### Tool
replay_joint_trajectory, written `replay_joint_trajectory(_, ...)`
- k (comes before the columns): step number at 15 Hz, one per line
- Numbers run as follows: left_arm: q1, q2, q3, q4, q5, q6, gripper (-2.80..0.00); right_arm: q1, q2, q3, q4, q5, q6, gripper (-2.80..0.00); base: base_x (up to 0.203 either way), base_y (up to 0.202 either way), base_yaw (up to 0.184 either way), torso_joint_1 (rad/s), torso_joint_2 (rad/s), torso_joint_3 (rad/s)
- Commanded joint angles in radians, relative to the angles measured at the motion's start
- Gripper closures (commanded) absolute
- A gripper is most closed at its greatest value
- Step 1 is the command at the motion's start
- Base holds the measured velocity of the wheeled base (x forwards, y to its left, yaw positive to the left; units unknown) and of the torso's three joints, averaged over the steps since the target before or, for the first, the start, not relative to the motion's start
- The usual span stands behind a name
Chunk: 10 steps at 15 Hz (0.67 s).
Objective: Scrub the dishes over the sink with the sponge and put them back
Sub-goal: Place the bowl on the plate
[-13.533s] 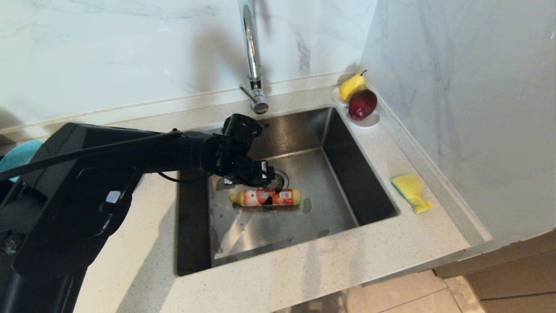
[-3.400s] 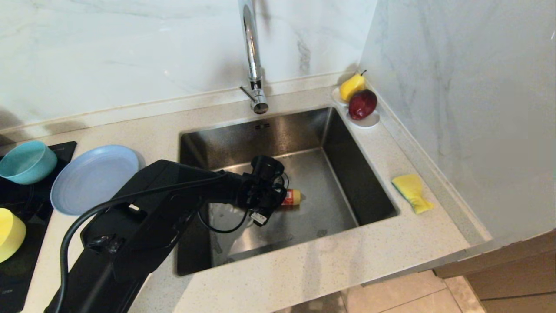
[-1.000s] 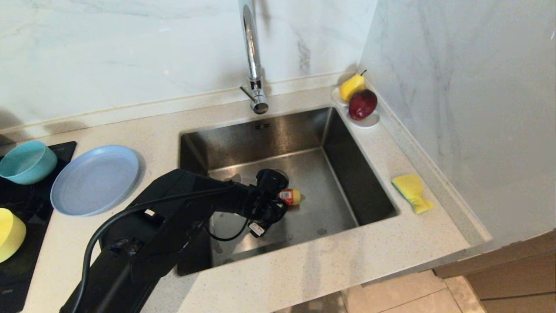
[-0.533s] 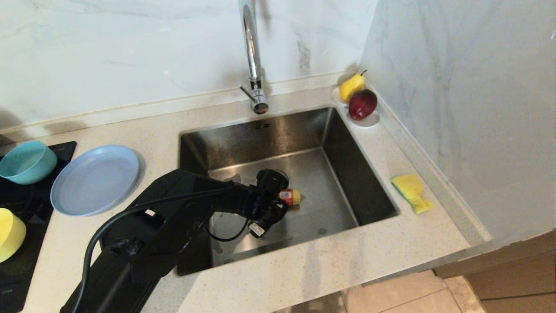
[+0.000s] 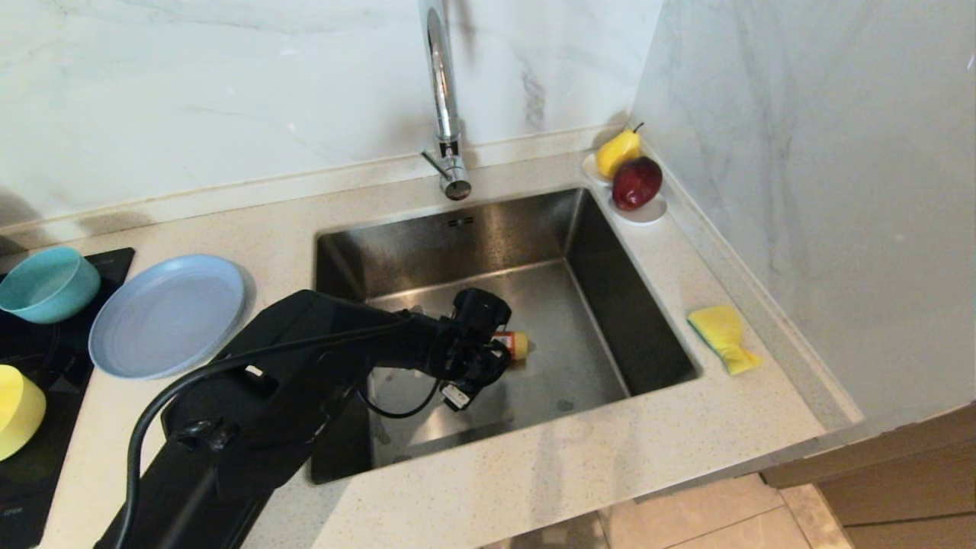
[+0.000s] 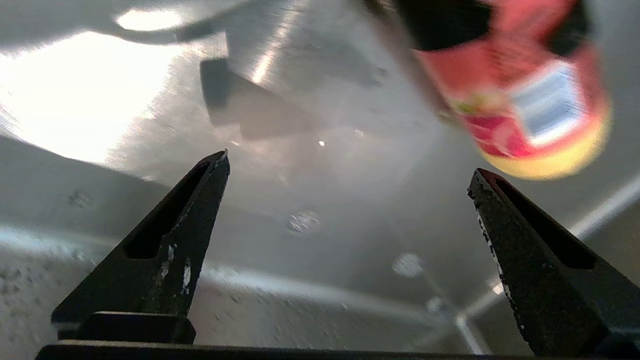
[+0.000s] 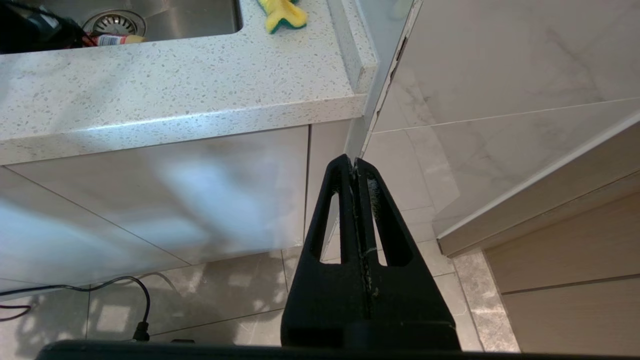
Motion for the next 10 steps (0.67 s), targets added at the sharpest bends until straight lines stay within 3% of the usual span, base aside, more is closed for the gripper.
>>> replay_joint_trajectory(1, -0.002, -0.035, 0.001, -0.004, 0.002, -0.008, -2.80, 0.000, 0.001, 0.000, -0.001, 0.001, 0.000, 0.00, 0.000, 0.000, 0.000, 0.000, 0.00, 0.000)
replay_joint_trajectory(10, -0.004, -0.051, -0.002, -0.045, -0.009, -0.012, -2.80, 0.000, 0.001, 0.000, -0.001, 0.001, 0.000, 0.00, 0.000, 0.000, 0.000, 0.000, 0.00, 0.000)
